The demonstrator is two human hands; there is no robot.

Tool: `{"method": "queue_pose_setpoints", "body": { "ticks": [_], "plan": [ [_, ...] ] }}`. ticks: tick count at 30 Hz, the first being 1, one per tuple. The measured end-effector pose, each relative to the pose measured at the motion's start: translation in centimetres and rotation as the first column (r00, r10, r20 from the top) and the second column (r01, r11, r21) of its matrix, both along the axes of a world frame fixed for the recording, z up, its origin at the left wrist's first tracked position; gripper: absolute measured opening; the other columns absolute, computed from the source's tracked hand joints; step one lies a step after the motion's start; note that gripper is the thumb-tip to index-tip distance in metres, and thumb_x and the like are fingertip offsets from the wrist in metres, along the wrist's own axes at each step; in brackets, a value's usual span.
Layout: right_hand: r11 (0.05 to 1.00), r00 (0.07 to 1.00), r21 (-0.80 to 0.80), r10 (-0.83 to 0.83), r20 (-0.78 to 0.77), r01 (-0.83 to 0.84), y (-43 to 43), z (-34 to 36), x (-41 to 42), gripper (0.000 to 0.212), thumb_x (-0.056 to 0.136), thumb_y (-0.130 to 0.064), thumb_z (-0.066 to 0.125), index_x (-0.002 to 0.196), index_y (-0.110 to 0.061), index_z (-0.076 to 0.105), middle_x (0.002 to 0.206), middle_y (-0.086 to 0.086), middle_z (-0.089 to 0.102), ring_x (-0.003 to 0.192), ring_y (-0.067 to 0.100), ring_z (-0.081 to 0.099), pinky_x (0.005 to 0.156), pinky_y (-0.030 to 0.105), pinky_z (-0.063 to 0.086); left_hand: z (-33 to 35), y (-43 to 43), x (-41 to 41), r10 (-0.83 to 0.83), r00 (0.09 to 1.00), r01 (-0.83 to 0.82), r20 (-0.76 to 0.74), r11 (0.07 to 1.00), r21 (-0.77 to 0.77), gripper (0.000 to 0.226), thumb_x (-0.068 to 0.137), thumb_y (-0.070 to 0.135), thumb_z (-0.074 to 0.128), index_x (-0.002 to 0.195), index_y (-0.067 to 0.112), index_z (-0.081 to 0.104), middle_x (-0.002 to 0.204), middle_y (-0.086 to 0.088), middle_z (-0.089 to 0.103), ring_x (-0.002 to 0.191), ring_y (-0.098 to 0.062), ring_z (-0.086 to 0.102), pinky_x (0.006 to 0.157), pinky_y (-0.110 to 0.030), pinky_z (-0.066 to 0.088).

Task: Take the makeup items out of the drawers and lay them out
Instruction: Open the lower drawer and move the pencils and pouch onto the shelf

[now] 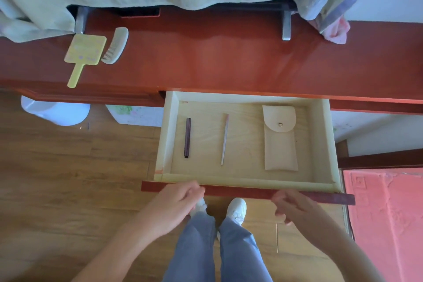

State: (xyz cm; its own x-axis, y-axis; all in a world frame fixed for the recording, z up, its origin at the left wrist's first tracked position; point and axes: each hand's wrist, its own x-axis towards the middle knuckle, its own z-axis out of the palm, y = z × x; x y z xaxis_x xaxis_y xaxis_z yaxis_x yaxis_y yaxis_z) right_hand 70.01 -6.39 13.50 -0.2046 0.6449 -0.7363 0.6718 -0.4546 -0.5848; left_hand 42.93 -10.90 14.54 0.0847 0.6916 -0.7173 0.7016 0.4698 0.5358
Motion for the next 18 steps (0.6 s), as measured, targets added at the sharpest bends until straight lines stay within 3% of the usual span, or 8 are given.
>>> {"method": "queue_pose_setpoints", "body": {
  "ticks": [3, 5, 9, 11, 14, 18],
  "plan": [
    [0.979, 0.999, 0.200, 0.034, 0.006, -0.035, 2.7, 0.3, -3.0, 0.013, 0.093, -0.027, 0.047, 0.086, -0.024, 0.058, 0.074, -0.006, 0.066, 0.072, 0.013, 0.061, 0.071, 0.027, 0.046, -0.3, 3.1, 0.4, 0.142, 0.990, -0.126, -0.017, 0.927, 0.354, 0.031, 0.096, 0.043, 0.034, 0.098, 0.023, 0.057, 0.087, 0.011, 0.059, 0.081, 0.000, 0.055, 0.074, -0.019, 0.044],
    [0.948, 0.996, 0.307, 0.076, 0.050, -0.088, 4.6, -1.0, -5.6, 0.012, 0.094, -0.030, 0.045, 0.092, -0.025, 0.057, 0.083, -0.010, 0.064, 0.077, 0.013, 0.060, 0.071, 0.029, 0.047, -2.4, 5.2, 0.5, 0.184, 0.976, -0.107, -0.115, 0.868, 0.485, 0.029, 0.097, 0.038, 0.035, 0.105, 0.019, 0.055, 0.092, 0.010, 0.056, 0.083, -0.005, 0.054, 0.071, -0.020, 0.044],
    [0.896, 0.938, 0.332, 0.207, 0.277, -0.296, 7.6, -5.8, -10.3, 0.020, 0.095, -0.026, 0.041, 0.103, -0.017, 0.057, 0.100, -0.003, 0.061, 0.085, 0.020, 0.060, 0.067, 0.031, 0.046, -7.8, 8.5, 0.2, 0.213, 0.907, -0.050, -0.364, 0.911, 0.410, 0.025, 0.098, 0.028, 0.039, 0.105, 0.007, 0.051, 0.087, 0.001, 0.049, 0.077, -0.015, 0.051, 0.063, -0.023, 0.034],
    [0.912, 0.919, 0.287, 0.188, 0.345, -0.294, 8.4, -7.6, -11.9, 0.021, 0.094, -0.029, 0.040, 0.099, -0.015, 0.056, 0.098, 0.001, 0.063, 0.079, 0.023, 0.058, 0.063, 0.030, 0.044, -9.5, 9.1, 0.1, 0.208, 0.864, -0.034, -0.458, 0.933, 0.359, 0.027, 0.098, 0.027, 0.040, 0.109, 0.004, 0.049, 0.091, -0.004, 0.051, 0.076, -0.016, 0.047, 0.062, -0.025, 0.034],
    [0.922, 0.880, 0.229, 0.189, 0.435, -0.311, 8.8, -9.4, -13.2, 0.025, 0.094, -0.034, 0.041, 0.098, -0.013, 0.054, 0.093, 0.005, 0.064, 0.074, 0.024, 0.056, 0.060, 0.029, 0.041, -11.0, 9.1, 0.0, 0.215, 0.829, -0.054, -0.517, 0.950, 0.309, 0.027, 0.098, 0.026, 0.042, 0.112, 0.003, 0.047, 0.104, -0.010, 0.057, 0.080, -0.021, 0.056, 0.060, -0.026, 0.037],
    [0.933, 0.856, 0.173, 0.202, 0.476, -0.316, 8.4, -10.4, -14.0, 0.028, 0.095, -0.037, 0.041, 0.099, -0.012, 0.054, 0.093, 0.007, 0.065, 0.082, 0.027, 0.061, 0.059, 0.029, 0.039, -12.4, 9.2, -0.4, 0.258, 0.800, -0.100, -0.542, 0.948, 0.303, 0.026, 0.098, 0.016, 0.044, 0.120, 0.003, 0.041, 0.109, -0.012, 0.060, 0.089, -0.026, 0.065, 0.061, -0.027, 0.042]
  ]
}}
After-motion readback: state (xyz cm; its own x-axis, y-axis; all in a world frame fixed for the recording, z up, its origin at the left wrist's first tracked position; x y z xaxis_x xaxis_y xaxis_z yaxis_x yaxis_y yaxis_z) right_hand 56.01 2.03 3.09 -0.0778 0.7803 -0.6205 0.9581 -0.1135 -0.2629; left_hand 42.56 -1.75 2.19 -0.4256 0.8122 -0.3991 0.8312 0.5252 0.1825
